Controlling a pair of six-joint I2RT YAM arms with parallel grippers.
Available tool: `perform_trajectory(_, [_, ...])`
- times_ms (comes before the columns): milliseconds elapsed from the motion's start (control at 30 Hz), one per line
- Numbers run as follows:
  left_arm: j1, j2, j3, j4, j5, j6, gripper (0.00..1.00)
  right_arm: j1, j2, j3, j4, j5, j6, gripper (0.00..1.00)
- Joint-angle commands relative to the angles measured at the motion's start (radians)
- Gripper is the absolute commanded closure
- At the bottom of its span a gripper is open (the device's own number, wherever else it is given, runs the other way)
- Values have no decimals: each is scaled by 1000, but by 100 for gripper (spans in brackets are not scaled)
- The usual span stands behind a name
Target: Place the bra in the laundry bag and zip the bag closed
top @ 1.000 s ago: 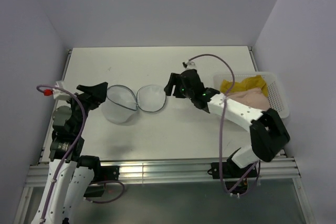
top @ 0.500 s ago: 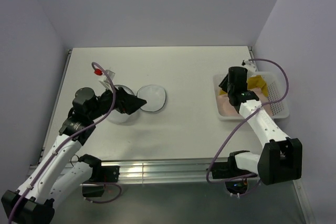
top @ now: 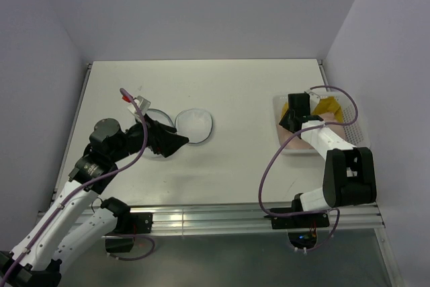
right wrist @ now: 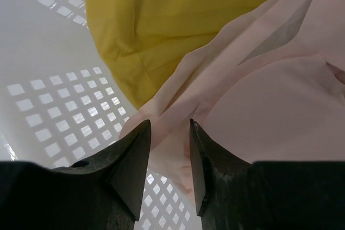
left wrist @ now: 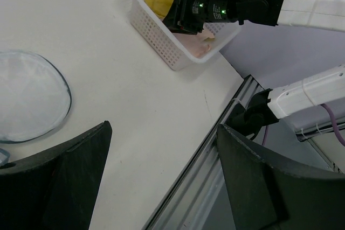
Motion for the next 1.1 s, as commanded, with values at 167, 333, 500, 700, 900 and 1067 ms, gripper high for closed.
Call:
perform_trajectory(167, [-5, -1, 34, 4, -34, 24, 14, -2, 6, 31, 32, -51, -19, 48])
perform_trajectory(333, [-5, 13, 35, 2, -38, 22, 14, -2, -49, 3, 65, -54, -24, 46])
perform_trajectory(500, [-4, 24, 34, 4, -34, 22, 15, -2, -29, 2, 58, -65, -19, 46])
perform_trajectory(700, [1, 28, 34, 4, -32, 22, 15, -2, -11, -27, 78, -100, -7, 48])
perform_trajectory(900, [7, 27, 31, 4, -34, 22, 15, -2, 38, -9, 62, -102, -7, 49])
perform_trajectory(1067, [10, 33, 28, 8, -29, 16, 15, -8, 43, 11, 67, -81, 5, 76])
